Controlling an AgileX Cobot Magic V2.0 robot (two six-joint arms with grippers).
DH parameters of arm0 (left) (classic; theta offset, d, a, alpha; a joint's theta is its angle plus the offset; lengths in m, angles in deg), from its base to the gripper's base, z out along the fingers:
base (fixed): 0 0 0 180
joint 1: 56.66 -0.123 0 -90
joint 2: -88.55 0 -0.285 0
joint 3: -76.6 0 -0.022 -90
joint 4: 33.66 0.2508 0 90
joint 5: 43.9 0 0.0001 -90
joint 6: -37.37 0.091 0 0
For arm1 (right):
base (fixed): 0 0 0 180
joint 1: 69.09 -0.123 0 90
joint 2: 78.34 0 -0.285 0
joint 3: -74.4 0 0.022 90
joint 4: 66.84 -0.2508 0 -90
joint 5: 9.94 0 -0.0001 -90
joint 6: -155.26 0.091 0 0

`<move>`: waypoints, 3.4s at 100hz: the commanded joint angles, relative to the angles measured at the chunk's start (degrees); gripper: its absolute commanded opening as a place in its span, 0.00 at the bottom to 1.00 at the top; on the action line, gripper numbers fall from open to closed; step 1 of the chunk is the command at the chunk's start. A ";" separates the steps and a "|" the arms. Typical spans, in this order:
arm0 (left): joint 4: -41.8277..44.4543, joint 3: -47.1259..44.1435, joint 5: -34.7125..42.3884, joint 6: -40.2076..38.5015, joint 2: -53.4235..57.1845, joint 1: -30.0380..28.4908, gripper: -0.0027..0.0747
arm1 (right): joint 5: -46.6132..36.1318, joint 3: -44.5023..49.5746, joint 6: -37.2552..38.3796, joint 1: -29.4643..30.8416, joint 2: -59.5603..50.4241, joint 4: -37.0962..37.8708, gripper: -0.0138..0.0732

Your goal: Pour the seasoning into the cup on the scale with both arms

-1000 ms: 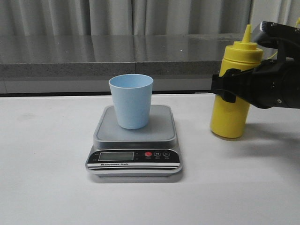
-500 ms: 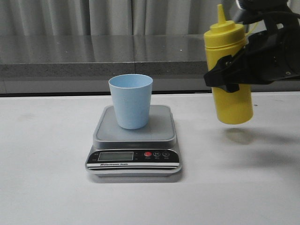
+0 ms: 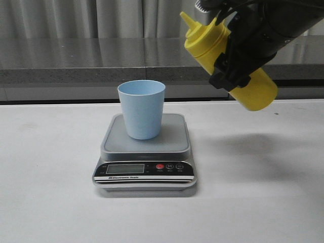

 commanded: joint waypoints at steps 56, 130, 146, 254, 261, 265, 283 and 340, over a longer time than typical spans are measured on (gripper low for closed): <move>-1.03 1.49 4.08 -0.64 -0.54 0.01 0.01 | 16.33 -5.91 0.12 -7.68 2.03 22.25 0.09; -1.03 1.49 4.08 -0.64 -0.54 0.01 0.01 | 21.79 -5.81 0.12 -9.75 2.24 49.39 0.09; -1.03 1.49 4.08 -0.64 -0.54 0.01 0.01 | 23.01 -5.78 0.12 -10.98 3.09 53.23 0.09; -1.03 1.49 4.08 -0.64 -0.54 0.01 0.01 | 6.93 -5.06 13.70 -5.25 -3.60 14.87 0.09; -1.03 1.49 4.08 -0.64 -0.54 0.01 0.01 | 3.21 -4.39 13.64 -3.59 -4.64 10.26 0.09; -1.03 1.49 4.08 -0.64 -0.54 0.01 0.01 | 1.36 -3.86 13.64 -2.59 -5.23 7.69 0.09; -1.03 1.49 4.08 -0.64 -0.54 0.01 0.01 | -7.15 -1.31 9.61 2.04 -6.32 -5.42 0.09; -1.03 1.49 4.08 -0.64 -0.54 0.01 0.01 | -41.42 16.10 -9.88 12.74 -3.86 -40.24 0.09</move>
